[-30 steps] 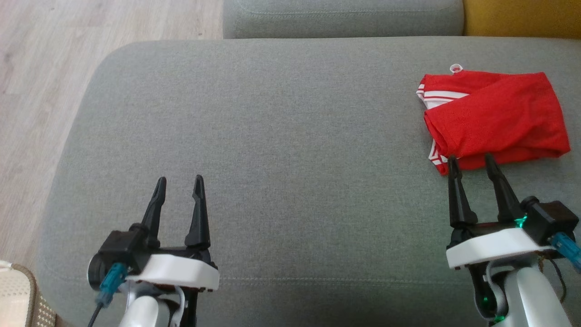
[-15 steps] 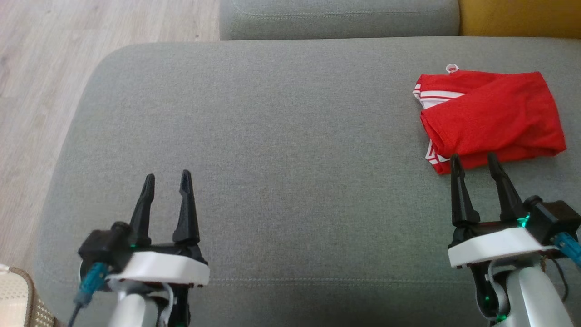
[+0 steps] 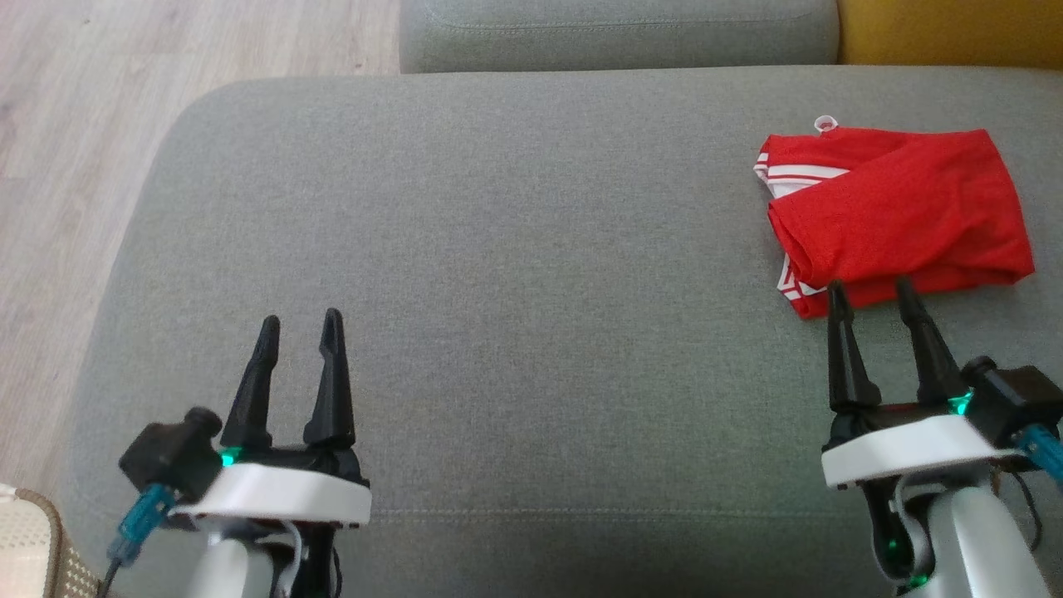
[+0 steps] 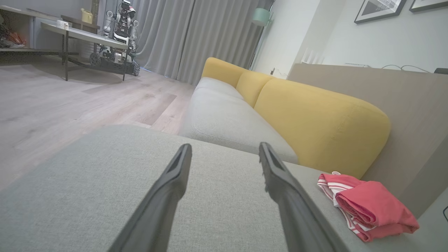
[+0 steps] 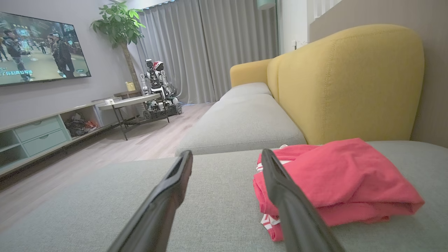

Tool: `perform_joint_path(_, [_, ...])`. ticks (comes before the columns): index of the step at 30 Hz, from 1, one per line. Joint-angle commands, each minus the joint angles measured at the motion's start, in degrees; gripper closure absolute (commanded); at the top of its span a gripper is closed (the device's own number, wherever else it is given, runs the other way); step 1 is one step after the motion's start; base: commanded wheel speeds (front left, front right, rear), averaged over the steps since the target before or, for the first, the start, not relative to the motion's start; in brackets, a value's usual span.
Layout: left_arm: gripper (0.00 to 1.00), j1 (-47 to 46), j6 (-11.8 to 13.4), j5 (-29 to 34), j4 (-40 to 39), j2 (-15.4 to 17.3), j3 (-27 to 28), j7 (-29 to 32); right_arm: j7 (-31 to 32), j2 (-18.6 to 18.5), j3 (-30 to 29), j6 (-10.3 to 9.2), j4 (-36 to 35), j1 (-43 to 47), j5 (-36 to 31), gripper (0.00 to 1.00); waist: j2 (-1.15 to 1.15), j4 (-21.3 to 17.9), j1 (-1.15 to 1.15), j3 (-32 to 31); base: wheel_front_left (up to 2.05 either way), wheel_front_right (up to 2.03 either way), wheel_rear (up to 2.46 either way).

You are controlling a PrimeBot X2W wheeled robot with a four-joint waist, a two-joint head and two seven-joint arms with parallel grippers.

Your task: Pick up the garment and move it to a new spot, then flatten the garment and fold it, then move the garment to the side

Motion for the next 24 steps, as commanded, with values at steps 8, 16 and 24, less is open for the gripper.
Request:
perform_joint_path(8, [1.00,0.9,-0.2,-2.4,2.8,0.0,-0.2,0.5,0.7,0.0,0.1,0.00,2.9,0.7,2.4,1.00,0.00,-0.1,0.00,0.0,0.00,0.00,0.00])
perform_joint_path(16, [1.00,0.4,-0.7,-7.2,3.6,0.4,0.5,1.5,2.1,0.0,-0.2,0.00,3.1,0.6,7.4,1.00,0.00,-0.4,0.00,-0.1,0.00,0.00,0.00])
perform_joint_path(24, [1.00,-0.1,-1.2,-12.0,4.3,0.7,1.2,2.6,3.4,0.0,-0.5,0.00,3.4,0.5,12.5,1.00,0.00,-0.7,0.00,-0.2,0.00,0.00,0.00])
